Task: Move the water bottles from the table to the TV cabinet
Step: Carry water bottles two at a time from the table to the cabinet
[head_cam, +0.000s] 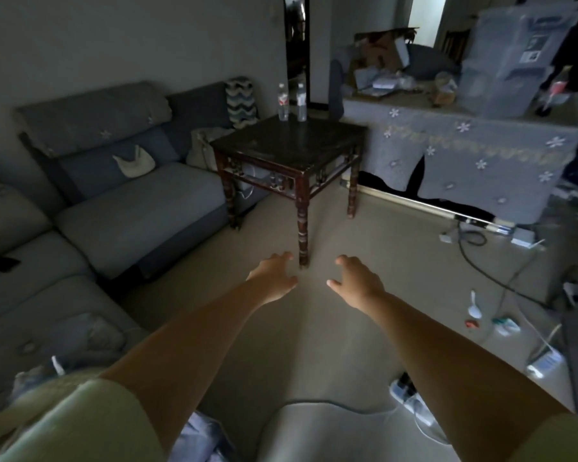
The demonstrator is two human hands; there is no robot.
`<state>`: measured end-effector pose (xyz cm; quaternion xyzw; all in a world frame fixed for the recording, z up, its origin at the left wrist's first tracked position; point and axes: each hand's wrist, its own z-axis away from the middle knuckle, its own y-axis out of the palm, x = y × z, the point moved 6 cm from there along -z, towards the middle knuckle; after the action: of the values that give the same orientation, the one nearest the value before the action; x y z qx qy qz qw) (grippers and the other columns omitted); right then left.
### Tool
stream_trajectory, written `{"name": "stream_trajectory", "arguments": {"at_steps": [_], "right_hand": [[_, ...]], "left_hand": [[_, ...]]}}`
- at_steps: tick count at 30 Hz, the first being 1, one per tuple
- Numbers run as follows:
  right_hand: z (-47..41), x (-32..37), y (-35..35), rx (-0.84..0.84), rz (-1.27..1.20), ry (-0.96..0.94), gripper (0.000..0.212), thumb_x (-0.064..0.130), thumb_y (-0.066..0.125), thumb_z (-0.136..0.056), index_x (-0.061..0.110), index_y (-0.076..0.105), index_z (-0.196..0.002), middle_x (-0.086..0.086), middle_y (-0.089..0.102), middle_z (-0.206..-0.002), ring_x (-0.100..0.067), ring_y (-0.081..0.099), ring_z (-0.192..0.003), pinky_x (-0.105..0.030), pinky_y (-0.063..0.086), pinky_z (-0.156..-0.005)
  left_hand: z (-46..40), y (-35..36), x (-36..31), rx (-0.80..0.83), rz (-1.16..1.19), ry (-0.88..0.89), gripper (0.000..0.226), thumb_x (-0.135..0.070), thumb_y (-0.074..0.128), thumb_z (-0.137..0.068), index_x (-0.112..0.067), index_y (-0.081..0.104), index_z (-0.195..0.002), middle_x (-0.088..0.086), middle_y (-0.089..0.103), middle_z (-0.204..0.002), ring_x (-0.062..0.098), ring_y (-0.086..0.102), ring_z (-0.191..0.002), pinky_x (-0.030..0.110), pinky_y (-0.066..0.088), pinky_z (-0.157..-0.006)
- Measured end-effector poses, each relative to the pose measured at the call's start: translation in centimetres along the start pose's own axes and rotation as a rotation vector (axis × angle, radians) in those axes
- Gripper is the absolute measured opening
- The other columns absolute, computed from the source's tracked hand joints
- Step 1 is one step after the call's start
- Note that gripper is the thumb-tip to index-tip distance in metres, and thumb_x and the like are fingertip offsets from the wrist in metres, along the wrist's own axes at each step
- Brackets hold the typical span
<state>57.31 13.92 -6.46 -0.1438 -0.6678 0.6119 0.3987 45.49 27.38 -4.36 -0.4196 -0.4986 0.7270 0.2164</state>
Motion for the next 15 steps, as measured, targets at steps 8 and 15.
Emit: {"name": "stream_trajectory", "arguments": {"at_steps": [8,15], "right_hand": [[-8.1,4.1,0.7,0.015,0.021,-0.02,0.054,0.042,0.058,-0.092,0.017,0.042,-0.137,-0.01,0.048,-0.134,-0.03,0.05,-0.123,-0.041,0.043,-0.096],[-16.0,8.2,-0.2,0.017,0.052,-0.024,0.053,0.04,0.055,-0.094,0.016,0.04,-0.139,-0.01,0.047,-0.137,-0.029,0.049,-0.125,-0.044,0.043,-0.101]], "left_hand": [[-7.4,-2.5,5.0,-0.007,-0.013,-0.002,0.058,-0.033,0.054,-0.091,-0.025,0.031,-0.145,0.01,0.044,-0.14,0.029,0.051,-0.12,0.042,0.05,-0.092],[-15.5,-6.7,9.4,-0.041,0.013,0.015,0.058,-0.038,0.055,-0.092,-0.025,0.032,-0.143,0.011,0.047,-0.139,0.03,0.047,-0.125,0.04,0.045,-0.097]]}}
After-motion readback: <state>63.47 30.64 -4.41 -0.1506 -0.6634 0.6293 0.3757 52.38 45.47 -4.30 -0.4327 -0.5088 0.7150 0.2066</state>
